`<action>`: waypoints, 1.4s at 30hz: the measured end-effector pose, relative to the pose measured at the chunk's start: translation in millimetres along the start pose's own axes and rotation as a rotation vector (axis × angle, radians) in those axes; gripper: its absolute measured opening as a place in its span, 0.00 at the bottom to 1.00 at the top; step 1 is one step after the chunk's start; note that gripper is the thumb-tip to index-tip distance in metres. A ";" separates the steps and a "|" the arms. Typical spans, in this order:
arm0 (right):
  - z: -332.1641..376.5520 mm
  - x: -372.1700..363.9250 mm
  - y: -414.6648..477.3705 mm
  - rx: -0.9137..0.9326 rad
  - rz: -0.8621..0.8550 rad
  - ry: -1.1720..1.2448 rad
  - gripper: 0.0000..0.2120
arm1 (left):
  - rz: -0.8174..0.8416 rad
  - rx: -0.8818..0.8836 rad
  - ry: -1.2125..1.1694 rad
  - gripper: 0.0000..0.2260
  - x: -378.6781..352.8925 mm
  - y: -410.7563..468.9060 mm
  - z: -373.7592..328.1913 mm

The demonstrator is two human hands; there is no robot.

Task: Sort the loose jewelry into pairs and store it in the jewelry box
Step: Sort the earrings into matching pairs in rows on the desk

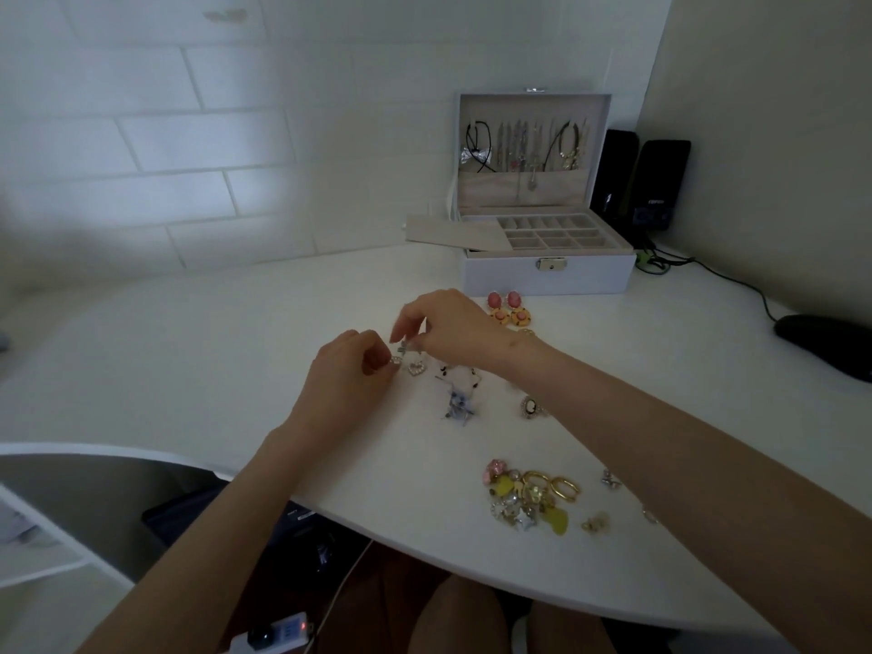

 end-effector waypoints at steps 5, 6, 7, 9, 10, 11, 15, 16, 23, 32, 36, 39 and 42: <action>3.2 -7.3 -0.9 0.005 0.097 0.160 0.17 | 0.038 0.192 -0.438 0.03 -0.5 -2.6 15.0; 3.4 -10.0 -2.3 -0.006 0.127 0.236 0.18 | 0.042 0.219 -0.538 0.03 -1.2 -3.1 16.6; 3.6 -11.6 -3.5 -0.017 0.144 0.300 0.18 | 0.040 0.246 -0.622 0.03 -1.4 -4.0 17.2; 2.5 -11.2 -3.9 -0.039 0.130 0.382 0.17 | 0.034 0.282 -0.736 0.03 -1.2 -6.0 15.6; 0.9 -9.9 -3.4 -0.052 0.107 0.411 0.15 | 0.032 0.289 -0.766 0.03 -0.8 -6.6 13.8; -0.6 -8.0 -2.8 -0.064 0.079 0.435 0.14 | 0.029 0.292 -0.775 0.04 -0.2 -6.8 12.8; 0.7 -4.2 0.2 -0.055 0.046 0.371 0.09 | -0.008 0.281 -0.596 0.04 5.8 -5.5 15.4; 1.5 -4.5 1.0 -0.052 0.056 0.331 0.08 | -0.013 0.268 -0.520 0.05 6.8 -4.9 15.9; 6.5 -12.1 7.3 -0.026 0.089 0.206 0.11 | 0.108 0.292 -0.125 0.06 -4.5 1.1 20.9; 7.5 -19.0 7.6 0.016 0.090 0.135 0.14 | 0.191 0.226 0.159 0.07 -6.2 7.4 15.6; 7.4 -18.3 8.9 0.024 0.064 0.092 0.15 | 0.025 -0.102 0.140 0.04 1.9 -2.9 -12.7; 7.8 -18.3 7.9 0.028 0.072 0.110 0.15 | 0.044 -0.160 0.201 0.09 -3.6 -8.7 -14.1; 5.8 -10.7 6.1 0.010 0.026 0.131 0.16 | 0.049 -0.156 0.194 0.10 -4.1 -10.0 -13.4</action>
Point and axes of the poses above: each hand's wrist, its own y-axis towards the middle knuckle, its own x-axis out of the back of the hand, z = x × y, the point moved 10 cm from there along y, towards the middle knuckle, and after that the axes turned 4 degrees about -y, right-handed, at the moved point
